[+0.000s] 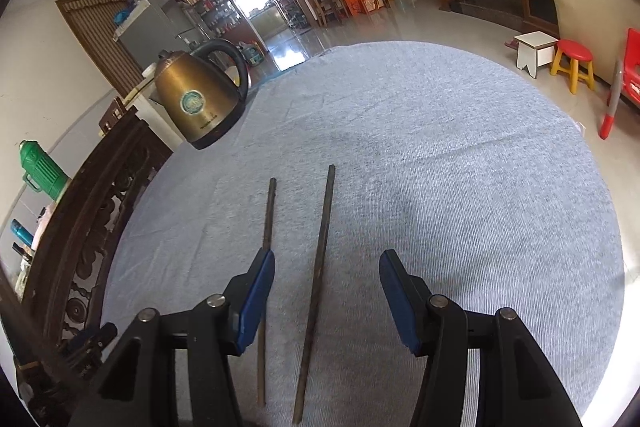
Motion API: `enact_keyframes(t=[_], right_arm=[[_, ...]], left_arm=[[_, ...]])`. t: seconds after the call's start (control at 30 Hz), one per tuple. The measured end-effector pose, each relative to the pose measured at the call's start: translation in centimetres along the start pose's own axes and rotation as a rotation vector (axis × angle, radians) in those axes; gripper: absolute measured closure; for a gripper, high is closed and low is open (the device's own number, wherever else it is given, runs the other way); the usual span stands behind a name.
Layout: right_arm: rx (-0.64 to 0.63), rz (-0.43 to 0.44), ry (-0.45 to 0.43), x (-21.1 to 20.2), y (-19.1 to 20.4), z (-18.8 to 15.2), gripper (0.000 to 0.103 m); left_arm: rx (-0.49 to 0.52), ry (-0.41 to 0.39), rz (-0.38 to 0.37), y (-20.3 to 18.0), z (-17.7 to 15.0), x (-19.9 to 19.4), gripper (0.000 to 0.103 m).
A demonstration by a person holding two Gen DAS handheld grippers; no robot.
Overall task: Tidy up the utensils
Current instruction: 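Withdraw both tools from the cup toward the last pair of chopsticks, then close the right tool on one dark chopstick while the left tool closes on the other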
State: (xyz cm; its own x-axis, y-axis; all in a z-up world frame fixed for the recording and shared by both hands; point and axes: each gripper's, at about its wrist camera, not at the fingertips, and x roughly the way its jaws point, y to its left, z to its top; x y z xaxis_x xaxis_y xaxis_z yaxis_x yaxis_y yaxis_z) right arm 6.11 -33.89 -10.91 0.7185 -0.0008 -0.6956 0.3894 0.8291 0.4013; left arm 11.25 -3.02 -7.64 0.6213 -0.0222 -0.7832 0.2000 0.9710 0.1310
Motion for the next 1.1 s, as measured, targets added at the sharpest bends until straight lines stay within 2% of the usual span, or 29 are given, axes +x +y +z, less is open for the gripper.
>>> enact_keyframes(t=[0.2,0.37,0.53,0.6,0.67,0.7,0.8,0.9,1.0,1.1], right_arm=[[-0.068,-0.056,0.059,4.3,1.2,2.9,0.045],[-0.117,-0.130,0.150,8.9,2.9,5.3,0.046],[-0.179,-0.222,0.247,12.6,3.8,6.0,0.062],[-0.234,-0.269,0.241,13.0,4.2,6.1,0.069],[-0.246,-0.263,0.237,12.9,4.0,6.1,0.088],[-0.251,-0.255,0.233,12.7,3.7,6.0,0.093],[-0.233,-0.230,0.226,11.9,2.1,6.2,0.095],[-0.207,-0.206,0.216,10.8,0.2,6.0,0.096],[-0.189,-0.179,0.217,9.9,-1.0,5.7,0.096],[-0.172,-0.155,0.222,9.5,-1.5,5.6,0.096]], left_arm=[[0.042,0.022,-0.079,-2.2,3.5,1.8,0.042],[0.052,0.055,-0.114,-3.7,6.7,3.7,0.042],[0.065,0.091,-0.159,-5.8,9.3,5.1,0.042],[0.076,0.109,-0.176,-7.0,10.1,5.8,0.042],[0.084,0.128,-0.202,-8.2,10.7,6.6,0.042],[0.089,0.143,-0.222,-8.8,11.0,6.9,0.042],[0.116,0.195,-0.285,-11.5,11.7,8.6,0.042],[0.141,0.241,-0.304,-14.1,12.2,10.3,0.043],[0.171,0.298,-0.357,-17.1,12.6,12.0,0.042],[0.191,0.331,-0.352,-18.9,12.6,13.3,0.045]])
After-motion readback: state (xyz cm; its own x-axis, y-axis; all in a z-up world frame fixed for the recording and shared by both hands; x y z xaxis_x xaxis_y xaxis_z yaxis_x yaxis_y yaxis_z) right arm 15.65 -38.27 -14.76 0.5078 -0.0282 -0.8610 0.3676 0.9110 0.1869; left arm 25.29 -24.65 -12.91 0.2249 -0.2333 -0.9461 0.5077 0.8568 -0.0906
